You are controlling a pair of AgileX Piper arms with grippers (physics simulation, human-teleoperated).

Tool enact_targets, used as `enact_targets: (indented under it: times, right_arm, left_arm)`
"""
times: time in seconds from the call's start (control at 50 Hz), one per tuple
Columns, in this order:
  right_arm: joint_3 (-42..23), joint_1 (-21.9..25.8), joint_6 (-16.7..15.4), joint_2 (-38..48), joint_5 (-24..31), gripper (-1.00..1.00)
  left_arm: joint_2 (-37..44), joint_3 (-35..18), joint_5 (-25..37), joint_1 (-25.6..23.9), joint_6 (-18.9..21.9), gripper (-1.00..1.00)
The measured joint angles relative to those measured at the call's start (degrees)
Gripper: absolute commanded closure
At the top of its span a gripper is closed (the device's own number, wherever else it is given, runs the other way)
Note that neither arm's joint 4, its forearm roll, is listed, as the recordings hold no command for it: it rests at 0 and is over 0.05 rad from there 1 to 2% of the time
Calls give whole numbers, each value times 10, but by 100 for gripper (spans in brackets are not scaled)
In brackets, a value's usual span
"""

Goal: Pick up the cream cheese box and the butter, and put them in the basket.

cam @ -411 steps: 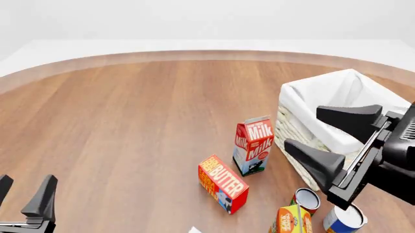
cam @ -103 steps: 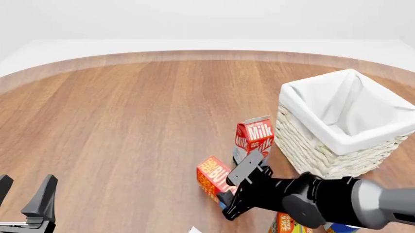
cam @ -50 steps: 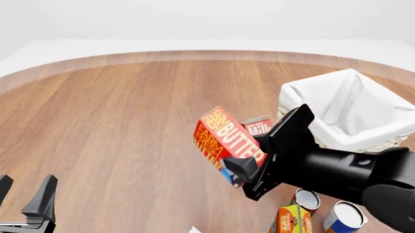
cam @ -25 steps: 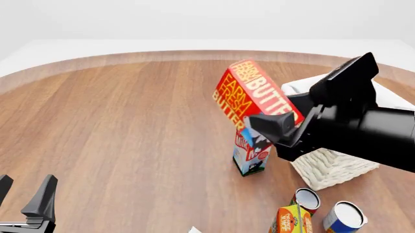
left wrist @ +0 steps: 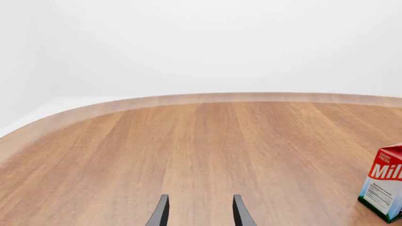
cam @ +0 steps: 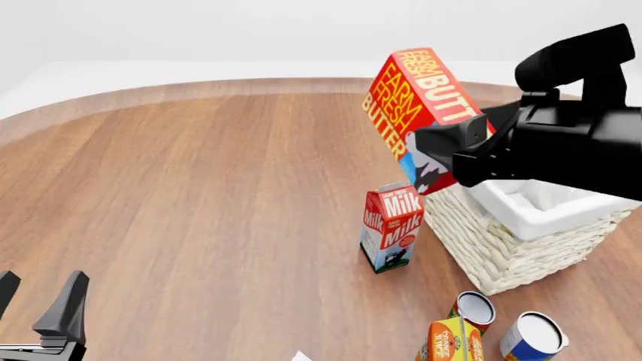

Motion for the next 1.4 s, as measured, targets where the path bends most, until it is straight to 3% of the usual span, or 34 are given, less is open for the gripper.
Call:
enact_targets:
  times: [0.42, 0.92, 1.4]
  right_arm:
    - [-54, -72, 10, 19, 34, 100]
    - [-66, -193, -12, 50, 50, 100]
    - [-53, -259, -4, 66, 32, 100]
  left_arm:
    - [0, 0, 0, 0, 0, -100]
    - [0, 0, 0, 0, 0, -100]
    - [0, 0, 0, 0, 0, -100]
